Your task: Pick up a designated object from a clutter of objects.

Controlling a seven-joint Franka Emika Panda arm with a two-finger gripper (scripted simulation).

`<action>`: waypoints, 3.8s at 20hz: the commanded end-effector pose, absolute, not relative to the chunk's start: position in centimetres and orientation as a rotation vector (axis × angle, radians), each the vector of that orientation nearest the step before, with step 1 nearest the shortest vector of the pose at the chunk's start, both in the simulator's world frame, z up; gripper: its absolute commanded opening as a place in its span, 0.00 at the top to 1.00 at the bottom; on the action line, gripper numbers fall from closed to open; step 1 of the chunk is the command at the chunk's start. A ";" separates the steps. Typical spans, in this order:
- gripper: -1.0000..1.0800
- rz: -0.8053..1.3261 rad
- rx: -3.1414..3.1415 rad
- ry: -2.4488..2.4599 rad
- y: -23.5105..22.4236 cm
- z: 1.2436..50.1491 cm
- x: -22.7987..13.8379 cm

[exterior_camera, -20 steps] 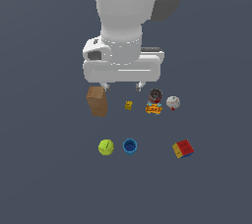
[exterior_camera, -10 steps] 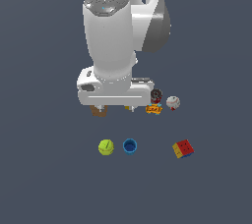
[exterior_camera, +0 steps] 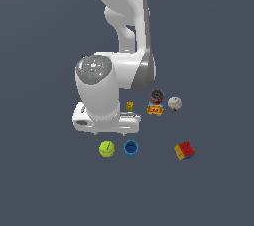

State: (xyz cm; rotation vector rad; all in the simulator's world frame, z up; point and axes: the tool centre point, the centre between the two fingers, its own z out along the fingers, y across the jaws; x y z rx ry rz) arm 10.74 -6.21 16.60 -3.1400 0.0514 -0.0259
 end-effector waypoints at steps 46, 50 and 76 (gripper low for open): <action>1.00 0.002 -3.140 0.083 -8.7 4.2 12.2; 1.00 0.002 -3.140 0.083 -8.7 4.6 11.9; 1.00 0.001 -3.140 0.083 -9.5 21.9 3.3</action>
